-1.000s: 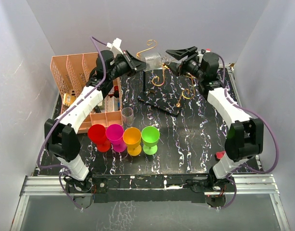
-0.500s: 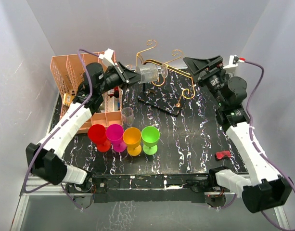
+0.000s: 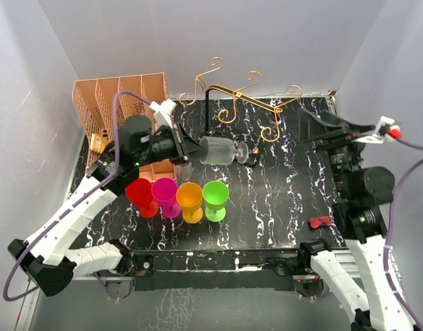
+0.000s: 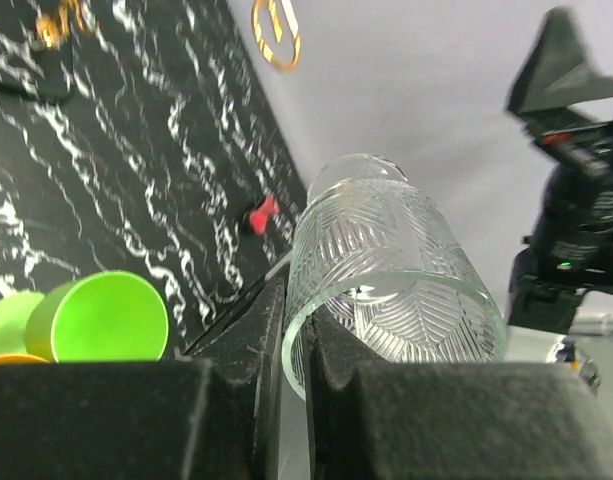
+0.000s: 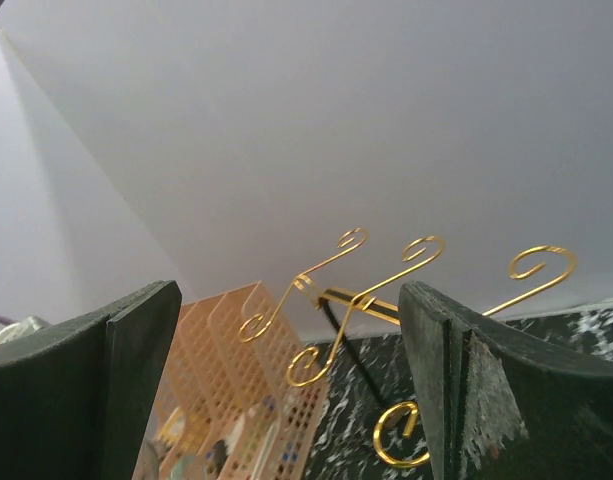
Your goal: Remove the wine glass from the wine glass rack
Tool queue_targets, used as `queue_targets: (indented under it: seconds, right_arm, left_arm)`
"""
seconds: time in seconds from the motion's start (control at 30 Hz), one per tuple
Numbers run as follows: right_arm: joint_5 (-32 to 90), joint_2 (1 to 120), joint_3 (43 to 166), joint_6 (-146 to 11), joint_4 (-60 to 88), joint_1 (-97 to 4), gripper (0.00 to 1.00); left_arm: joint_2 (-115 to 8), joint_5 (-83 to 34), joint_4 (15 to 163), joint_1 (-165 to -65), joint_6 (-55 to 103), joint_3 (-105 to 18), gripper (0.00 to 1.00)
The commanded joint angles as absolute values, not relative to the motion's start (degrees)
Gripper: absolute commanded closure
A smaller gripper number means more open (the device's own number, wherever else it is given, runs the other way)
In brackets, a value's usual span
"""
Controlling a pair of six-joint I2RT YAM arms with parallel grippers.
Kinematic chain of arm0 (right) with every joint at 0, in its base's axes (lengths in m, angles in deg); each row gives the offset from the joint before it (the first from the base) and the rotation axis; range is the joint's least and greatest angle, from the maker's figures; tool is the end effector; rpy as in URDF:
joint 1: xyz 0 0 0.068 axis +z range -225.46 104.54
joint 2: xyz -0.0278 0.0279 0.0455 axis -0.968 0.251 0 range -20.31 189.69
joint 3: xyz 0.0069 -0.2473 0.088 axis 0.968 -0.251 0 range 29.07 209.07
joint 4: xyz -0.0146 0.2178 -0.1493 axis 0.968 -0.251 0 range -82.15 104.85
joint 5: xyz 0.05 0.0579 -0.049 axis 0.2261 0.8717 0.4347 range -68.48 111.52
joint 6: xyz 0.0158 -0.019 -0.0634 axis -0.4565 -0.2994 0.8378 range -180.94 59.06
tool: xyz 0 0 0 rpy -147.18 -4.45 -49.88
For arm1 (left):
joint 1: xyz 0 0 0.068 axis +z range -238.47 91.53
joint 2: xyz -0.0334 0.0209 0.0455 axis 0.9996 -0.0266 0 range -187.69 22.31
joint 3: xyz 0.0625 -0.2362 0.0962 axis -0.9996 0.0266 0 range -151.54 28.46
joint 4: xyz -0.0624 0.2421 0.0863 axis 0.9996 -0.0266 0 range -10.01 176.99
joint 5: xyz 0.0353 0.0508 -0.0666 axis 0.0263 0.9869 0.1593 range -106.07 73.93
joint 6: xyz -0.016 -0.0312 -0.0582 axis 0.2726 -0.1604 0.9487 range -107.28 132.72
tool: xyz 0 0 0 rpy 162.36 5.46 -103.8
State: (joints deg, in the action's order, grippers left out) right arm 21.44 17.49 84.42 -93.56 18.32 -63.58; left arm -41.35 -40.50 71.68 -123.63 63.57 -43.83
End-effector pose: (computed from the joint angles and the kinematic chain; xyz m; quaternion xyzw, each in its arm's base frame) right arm 0.1550 0.0326 0.4470 0.1024 0.5569 0.3117 0.7630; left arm 0.2052 -0.1720 0.4228 0.0397 0.7425 -0.5587 0.3673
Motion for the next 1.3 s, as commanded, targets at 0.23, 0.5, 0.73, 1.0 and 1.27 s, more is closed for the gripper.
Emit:
queue_targets:
  seconds: [0.23, 0.5, 0.73, 1.0, 1.27]
  right_arm:
    - [2.52, 7.21, 80.10, -80.00, 19.60, -61.44, 0.00]
    - [-2.89, 2.85, 78.49, -79.06, 20.42, -59.32, 0.00]
    - [-3.45, 2.91, 77.15, -78.93, 21.84, -58.88, 0.01]
    - [-4.04, 2.34, 76.95, -78.47, 21.88, -58.46, 0.00]
    - [-3.63, 1.42, 76.42, -78.74, 21.44, -57.88, 0.00]
  left_arm:
    - [-60.18, -17.22, 57.16, -149.32, 50.84, -61.14, 1.00]
    - [-74.38, -8.71, 39.47, -155.53, 46.95, -75.23, 1.00]
    - [-83.78, -5.11, 30.19, -156.15, 45.37, -81.36, 1.00]
    - [-92.56, -4.78, 30.53, -156.15, 42.35, -83.31, 1.00]
    - [-96.48, -6.09, 32.49, -156.06, 42.17, -81.49, 1.00]
